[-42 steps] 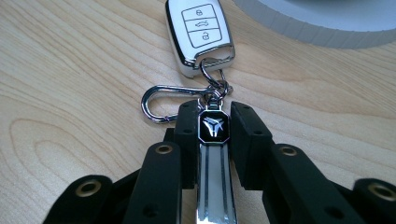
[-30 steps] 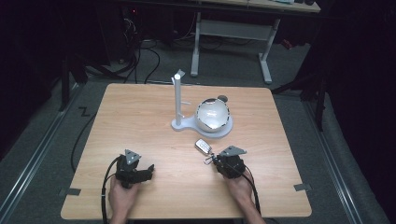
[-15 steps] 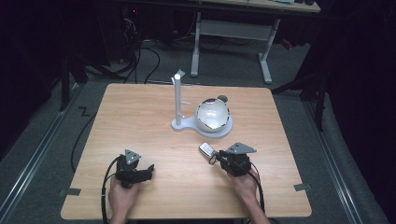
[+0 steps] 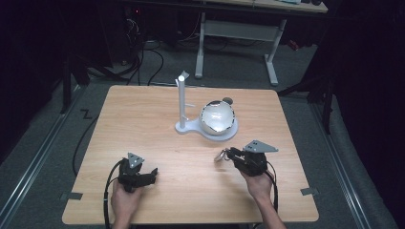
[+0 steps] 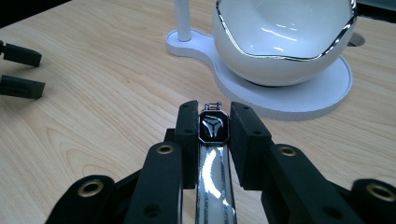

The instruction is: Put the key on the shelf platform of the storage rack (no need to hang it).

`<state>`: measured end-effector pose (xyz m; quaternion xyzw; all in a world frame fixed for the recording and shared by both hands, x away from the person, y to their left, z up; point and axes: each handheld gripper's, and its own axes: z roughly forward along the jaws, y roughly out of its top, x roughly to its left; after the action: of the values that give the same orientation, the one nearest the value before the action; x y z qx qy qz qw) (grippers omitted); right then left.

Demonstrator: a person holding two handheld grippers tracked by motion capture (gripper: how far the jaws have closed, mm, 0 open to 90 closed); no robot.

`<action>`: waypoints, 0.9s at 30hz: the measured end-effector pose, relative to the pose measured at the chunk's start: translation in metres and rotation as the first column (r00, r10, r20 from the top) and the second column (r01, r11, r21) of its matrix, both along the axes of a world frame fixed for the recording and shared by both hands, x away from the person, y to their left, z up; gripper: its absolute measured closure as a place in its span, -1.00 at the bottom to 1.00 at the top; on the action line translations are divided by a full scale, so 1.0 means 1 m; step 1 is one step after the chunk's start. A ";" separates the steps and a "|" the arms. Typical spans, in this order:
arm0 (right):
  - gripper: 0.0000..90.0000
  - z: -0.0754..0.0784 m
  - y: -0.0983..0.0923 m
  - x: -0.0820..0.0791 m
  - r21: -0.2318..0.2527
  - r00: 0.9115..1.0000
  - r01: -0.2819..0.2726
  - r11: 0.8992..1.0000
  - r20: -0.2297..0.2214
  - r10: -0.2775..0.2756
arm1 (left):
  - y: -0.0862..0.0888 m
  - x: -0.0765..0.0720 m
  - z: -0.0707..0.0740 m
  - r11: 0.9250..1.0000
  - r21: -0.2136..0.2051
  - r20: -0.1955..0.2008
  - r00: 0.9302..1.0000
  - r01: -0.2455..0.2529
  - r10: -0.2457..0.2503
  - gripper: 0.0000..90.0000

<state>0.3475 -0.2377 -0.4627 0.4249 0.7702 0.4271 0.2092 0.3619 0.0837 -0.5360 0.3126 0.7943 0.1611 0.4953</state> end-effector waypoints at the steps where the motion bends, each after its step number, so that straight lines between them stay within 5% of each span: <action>1: 0.66 0.003 -0.003 -0.001 0.006 1.000 0.003 1.000 0.001 -0.003 | 0.000 0.000 0.000 1.000 -0.003 0.000 1.000 -0.003 0.003 -0.62; 27: 0.66 0.050 -0.044 0.001 0.093 0.998 0.015 0.996 0.058 -0.021 | 0.000 0.000 0.000 1.000 -0.002 0.001 1.000 -0.002 0.002 -0.61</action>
<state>0.3481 -0.2815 -0.4130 0.4283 0.7393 0.4727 0.2160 0.3622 0.0835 -0.5360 0.3112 0.7947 0.1612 0.4957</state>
